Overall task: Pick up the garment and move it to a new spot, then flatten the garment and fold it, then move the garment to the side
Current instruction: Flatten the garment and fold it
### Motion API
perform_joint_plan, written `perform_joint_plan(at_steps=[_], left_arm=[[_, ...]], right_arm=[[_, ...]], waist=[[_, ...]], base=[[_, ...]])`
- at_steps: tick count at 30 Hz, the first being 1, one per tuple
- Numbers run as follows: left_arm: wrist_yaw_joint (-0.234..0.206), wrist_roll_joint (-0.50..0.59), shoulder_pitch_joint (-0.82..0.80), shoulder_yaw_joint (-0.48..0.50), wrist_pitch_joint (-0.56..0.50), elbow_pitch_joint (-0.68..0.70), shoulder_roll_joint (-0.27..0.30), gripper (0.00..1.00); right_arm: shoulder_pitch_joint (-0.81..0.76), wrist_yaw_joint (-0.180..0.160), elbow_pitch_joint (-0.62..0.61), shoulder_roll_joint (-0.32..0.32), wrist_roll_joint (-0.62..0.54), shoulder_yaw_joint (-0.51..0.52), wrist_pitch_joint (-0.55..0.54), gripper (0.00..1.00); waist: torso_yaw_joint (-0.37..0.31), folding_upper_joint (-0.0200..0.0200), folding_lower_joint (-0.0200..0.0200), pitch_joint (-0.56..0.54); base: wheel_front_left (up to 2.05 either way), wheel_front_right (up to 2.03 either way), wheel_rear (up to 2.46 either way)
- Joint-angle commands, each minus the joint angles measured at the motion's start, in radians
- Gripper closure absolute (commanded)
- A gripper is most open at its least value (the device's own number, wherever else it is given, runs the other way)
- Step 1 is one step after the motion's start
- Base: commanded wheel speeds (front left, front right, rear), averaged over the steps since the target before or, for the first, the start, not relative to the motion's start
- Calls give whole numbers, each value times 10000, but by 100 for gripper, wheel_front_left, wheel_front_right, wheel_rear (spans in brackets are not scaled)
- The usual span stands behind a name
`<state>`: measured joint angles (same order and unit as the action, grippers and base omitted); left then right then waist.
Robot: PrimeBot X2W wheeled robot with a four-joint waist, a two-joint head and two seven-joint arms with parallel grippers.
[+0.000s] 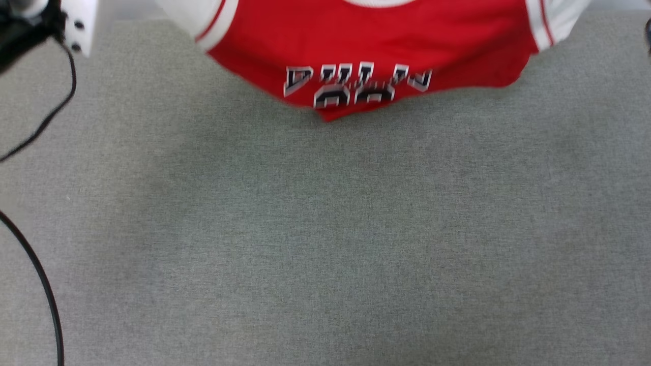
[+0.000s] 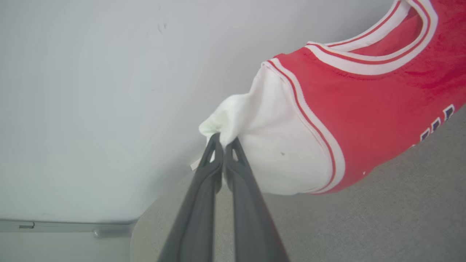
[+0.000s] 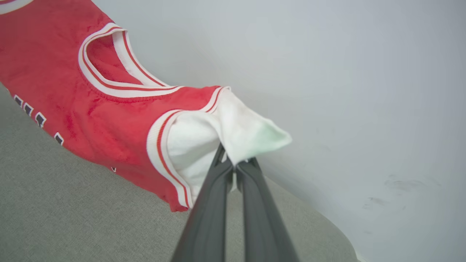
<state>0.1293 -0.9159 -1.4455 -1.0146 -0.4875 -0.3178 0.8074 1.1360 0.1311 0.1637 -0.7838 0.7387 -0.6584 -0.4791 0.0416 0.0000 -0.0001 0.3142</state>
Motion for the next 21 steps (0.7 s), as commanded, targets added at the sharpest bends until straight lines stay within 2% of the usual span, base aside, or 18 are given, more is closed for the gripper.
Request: perform_joint_plan(at_steps=[1,8,21], left_arm=[[-5,111,-303,61,135,-37,-112,100],[-60,540,-1754,494,916,-787,-772,100],[-190,1435,-4497,1297,2790,-2735,-1825,100]], right_arm=[[317,-7,119,89,-136,84,68,100],[2276,-5,1157,612,-909,237,273,100],[6416,-7,3876,1918,-2395,126,1365,100]], waist=[[4,0,1,-57],[-70,0,1,385],[-52,0,1,2149]], base=[[0,0,0],[0,0,0],[0,0,0]])
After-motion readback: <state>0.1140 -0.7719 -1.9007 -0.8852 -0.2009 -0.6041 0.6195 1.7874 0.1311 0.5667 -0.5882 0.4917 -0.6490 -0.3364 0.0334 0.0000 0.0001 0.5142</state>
